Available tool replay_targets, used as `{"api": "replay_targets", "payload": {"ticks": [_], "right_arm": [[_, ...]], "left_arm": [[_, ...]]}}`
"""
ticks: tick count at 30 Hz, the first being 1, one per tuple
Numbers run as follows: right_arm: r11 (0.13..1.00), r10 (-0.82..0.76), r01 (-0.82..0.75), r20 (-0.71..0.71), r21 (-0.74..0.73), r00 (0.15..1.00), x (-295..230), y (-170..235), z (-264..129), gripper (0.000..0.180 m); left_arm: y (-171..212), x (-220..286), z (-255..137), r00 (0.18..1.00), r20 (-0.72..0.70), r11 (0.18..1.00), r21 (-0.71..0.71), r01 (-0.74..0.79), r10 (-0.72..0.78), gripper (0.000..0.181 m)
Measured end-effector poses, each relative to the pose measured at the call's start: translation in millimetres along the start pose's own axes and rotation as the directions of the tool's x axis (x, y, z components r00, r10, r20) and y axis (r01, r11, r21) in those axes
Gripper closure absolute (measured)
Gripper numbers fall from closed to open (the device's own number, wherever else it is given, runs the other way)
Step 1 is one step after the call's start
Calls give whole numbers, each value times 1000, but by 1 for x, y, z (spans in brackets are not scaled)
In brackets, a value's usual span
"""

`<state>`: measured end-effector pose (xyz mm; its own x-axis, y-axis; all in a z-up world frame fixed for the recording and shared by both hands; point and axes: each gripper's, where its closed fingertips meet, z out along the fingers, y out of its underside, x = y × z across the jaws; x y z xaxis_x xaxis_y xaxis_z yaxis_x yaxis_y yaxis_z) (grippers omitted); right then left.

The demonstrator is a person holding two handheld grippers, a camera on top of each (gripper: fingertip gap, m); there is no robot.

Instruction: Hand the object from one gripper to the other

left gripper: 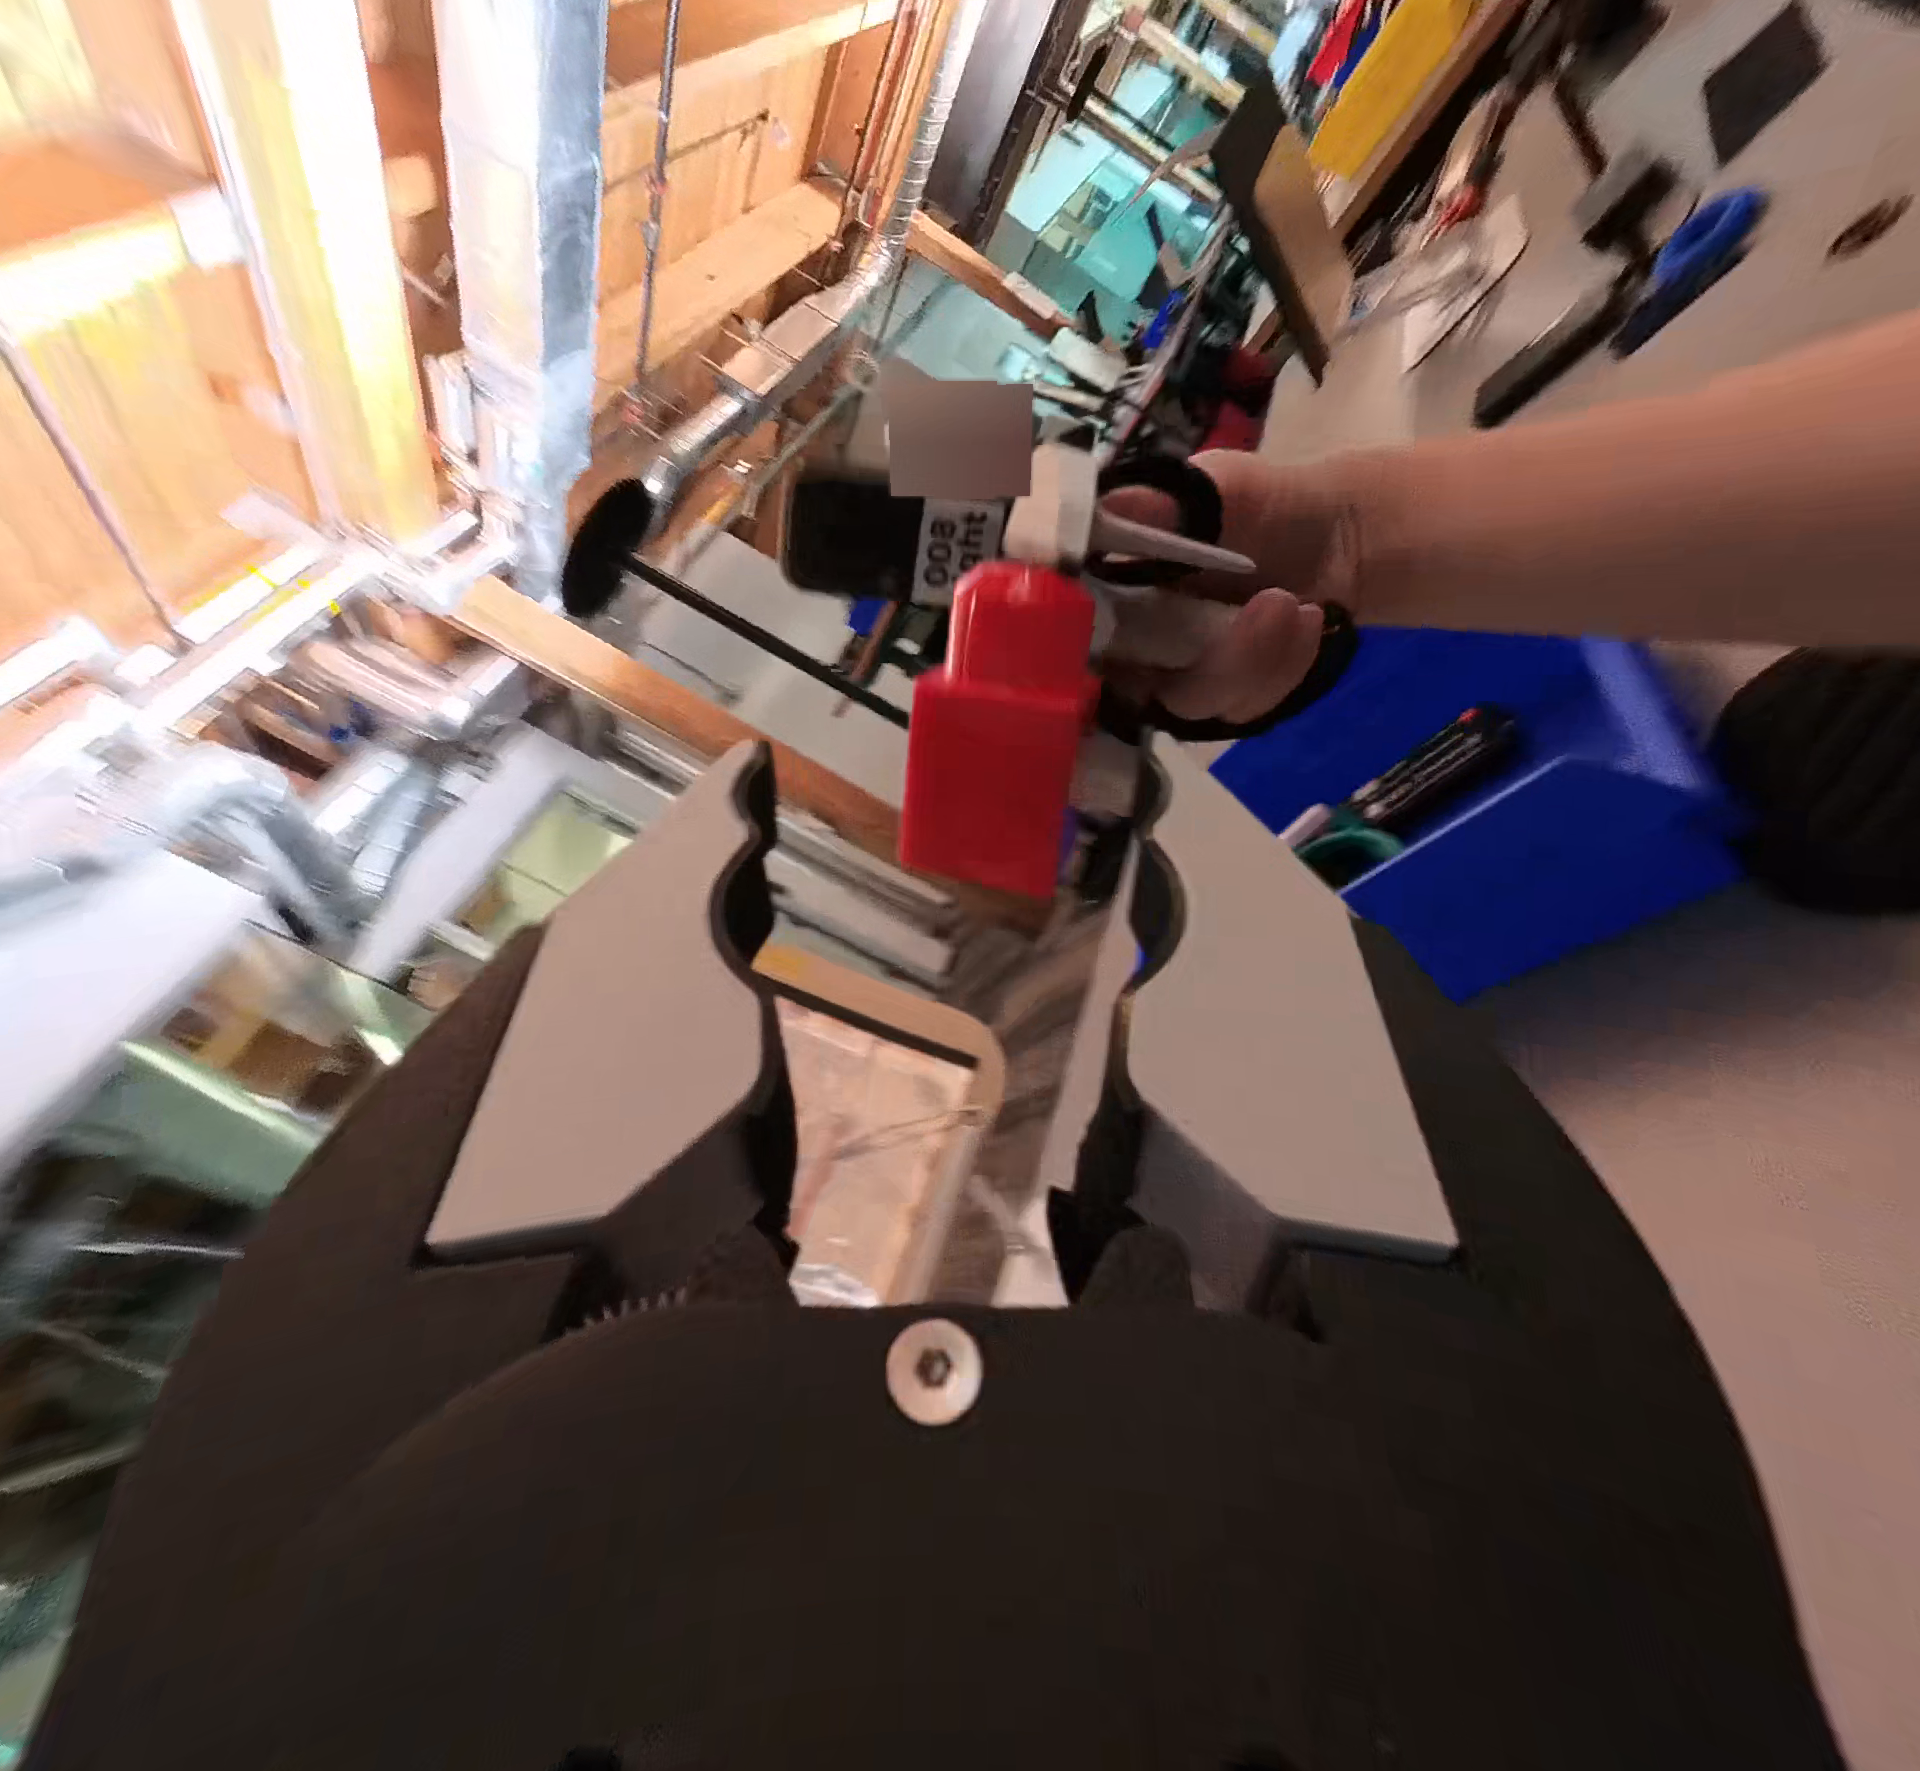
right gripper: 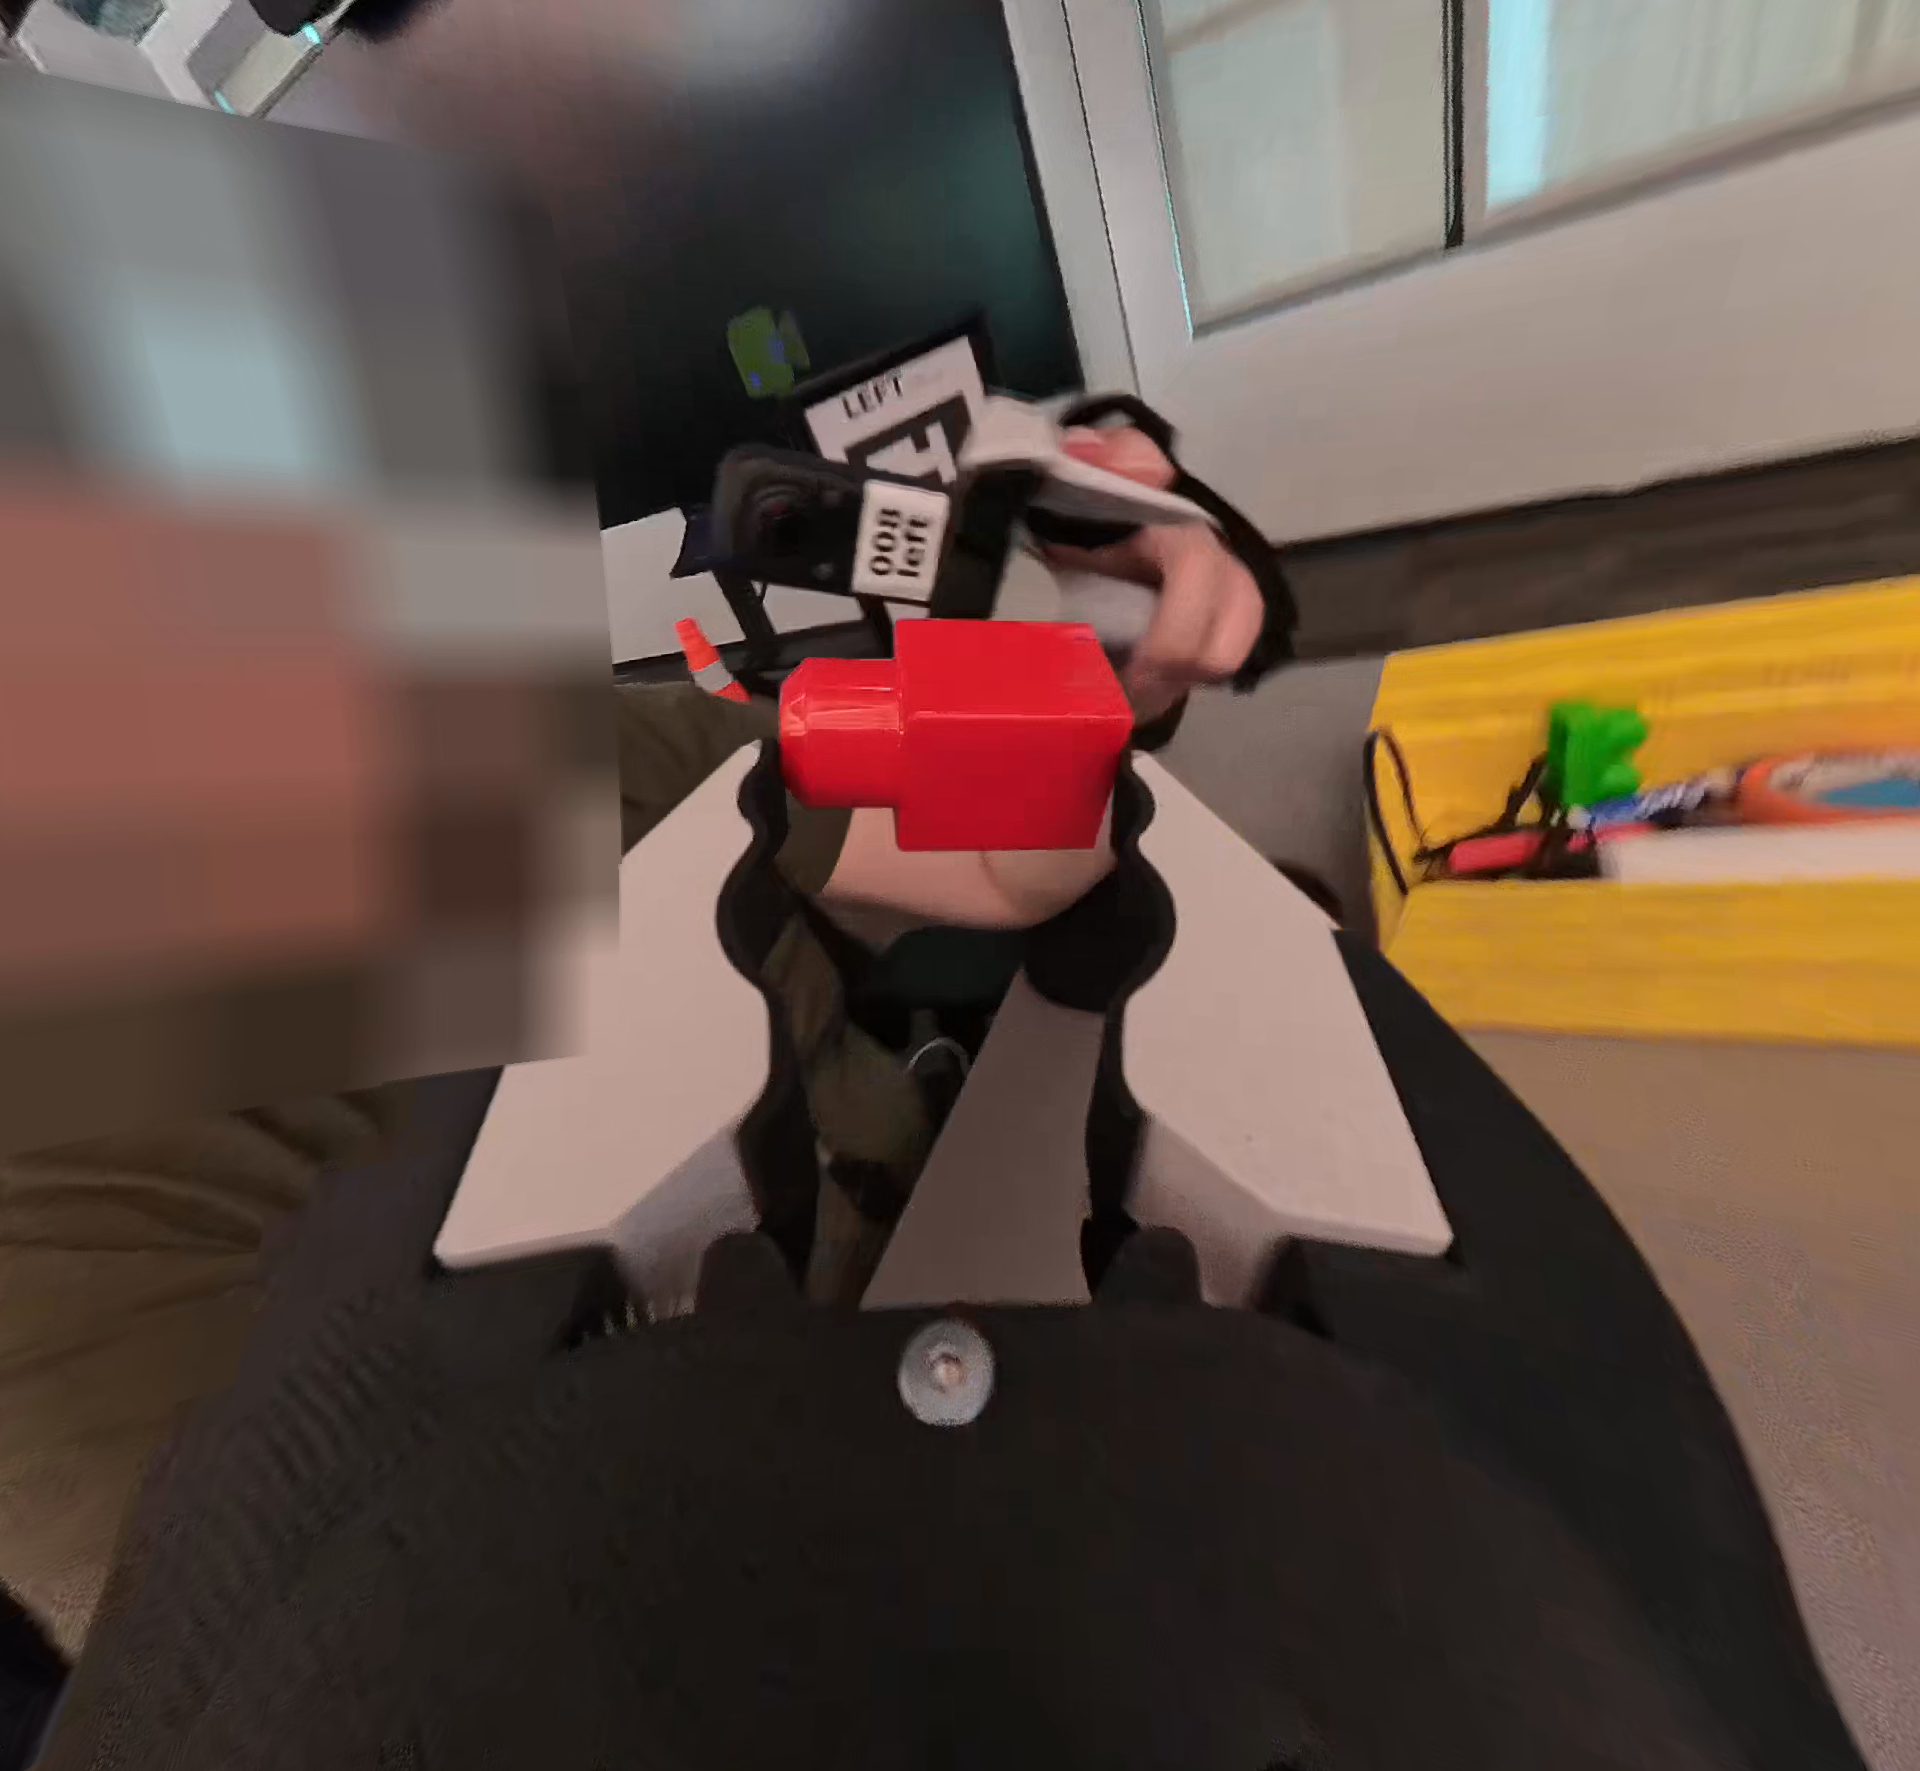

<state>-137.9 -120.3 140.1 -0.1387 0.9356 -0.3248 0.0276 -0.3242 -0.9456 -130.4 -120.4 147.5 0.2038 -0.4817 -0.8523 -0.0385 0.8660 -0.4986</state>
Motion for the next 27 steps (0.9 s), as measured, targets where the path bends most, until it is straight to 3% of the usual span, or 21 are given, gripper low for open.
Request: {"api": "replay_targets", "payload": {"ticks": [3, 6, 10, 13, 15, 17, 19, 22, 24, 27], "right_arm": [[995, 86, -88, -40, -48, 996, 15, 11, 3, 117], [994, 74, -77, -37, -71, 997, 16, 16, 7, 117], [993, 59, -66, -69, -101, 996, 17, 20, 9, 117], [997, -4, -5, -106, -78, 994, 22, 17, 8, 117], [992, -121, 114, -137, -55, 983, 24, 12, 6, 105], [959, -284, 280, -218, -47, 934, 29, 5, 4, 89], [882, -467, 463, -304, -88, 831, 36, -2, 4, 83], [699, -678, 701, -445, -142, 585, 41, -27, 9, 86], [552, -754, 813, -525, -183, 394, 37, -43, 13, 105], [383, -777, 884, -611, -268, 151, 32, -58, 17, 137]], "left_arm": [[-1, 10, 2, 983, 26, 983, -34, -181, 182, 137], [14, 18, 7, 986, -37, 978, -133, -164, 160, 127], [18, 25, 7, 986, -82, 979, -131, -157, 147, 146], [23, 18, 8, 985, -49, 972, -164, -168, 162, 147], [17, -1, 6, 992, 52, 986, -131, -104, 112, 146], [7, -26, 1, 983, 144, 993, -32, 116, -111, 146], [-3, -41, -4, 888, 99, 893, 102, 439, -448, 146], [-7, -70, -17, 598, 5, 571, 299, 764, -802, 147], [2, -76, -20, 427, -67, 386, 318, 866, -902, 147], [8, -77, -19, 285, -143, 228, 320, 919, -948, 147]]}}
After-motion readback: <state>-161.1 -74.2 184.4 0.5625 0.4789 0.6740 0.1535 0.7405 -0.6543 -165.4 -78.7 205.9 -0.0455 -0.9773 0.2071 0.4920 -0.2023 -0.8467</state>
